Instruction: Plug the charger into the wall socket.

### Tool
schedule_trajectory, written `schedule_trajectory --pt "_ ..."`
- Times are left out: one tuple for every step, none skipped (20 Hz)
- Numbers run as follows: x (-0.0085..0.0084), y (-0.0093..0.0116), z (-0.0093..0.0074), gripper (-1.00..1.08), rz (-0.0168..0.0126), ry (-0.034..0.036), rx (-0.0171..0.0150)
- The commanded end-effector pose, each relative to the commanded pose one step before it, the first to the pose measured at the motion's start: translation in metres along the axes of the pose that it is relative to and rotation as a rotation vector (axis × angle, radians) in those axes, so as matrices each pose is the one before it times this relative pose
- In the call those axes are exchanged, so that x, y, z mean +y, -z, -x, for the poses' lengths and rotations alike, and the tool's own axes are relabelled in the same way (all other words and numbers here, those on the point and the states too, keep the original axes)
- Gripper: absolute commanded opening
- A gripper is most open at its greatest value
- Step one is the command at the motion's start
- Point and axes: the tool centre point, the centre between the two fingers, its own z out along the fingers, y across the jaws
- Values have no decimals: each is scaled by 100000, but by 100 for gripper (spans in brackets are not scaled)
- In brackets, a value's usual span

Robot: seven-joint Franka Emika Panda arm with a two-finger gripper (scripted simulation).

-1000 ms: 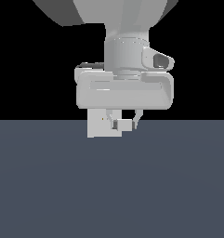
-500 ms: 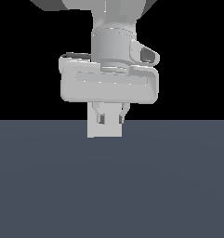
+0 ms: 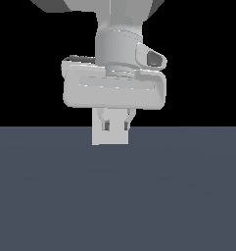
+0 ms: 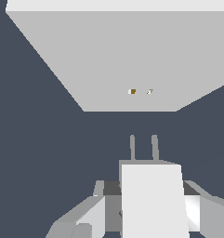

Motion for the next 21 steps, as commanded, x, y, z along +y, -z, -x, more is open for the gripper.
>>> schedule_trajectory --pt "-11 -77 -406 -100 4 23 39" --pt "-1 -55 -238 -100 0 0 0" --pt "0 -63 -274 -100 0 0 0" --pt "0 -71 -310 -100 0 0 0" --pt "6 -91 -343 -100 61 -7 -31" --pt "0 -87 -380 -100 0 0 0" --pt "0 -94 -411 -100 0 0 0" --pt "0 -90 -393 -100 0 0 0" --pt "0 -81 -355 -100 0 0 0" --pt "0 -72 -317 -100 0 0 0" --pt "0 -64 -280 -100 0 0 0" --pt "0 -55 -243 -100 0 0 0" --pt "0 -47 -207 -100 0 0 0" --pt "-11 -40 -173 -100 -45 17 7" --pt "1 -30 -136 -100 0 0 0" --pt "2 -22 -100 -100 0 0 0" --pt "3 -14 -65 -100 0 0 0" --pt "3 -6 -30 -100 0 0 0" --pt "4 2 5 -100 0 0 0" --pt "-2 11 33 -100 -47 7 13" --pt "1 4 16 -100 0 0 0"
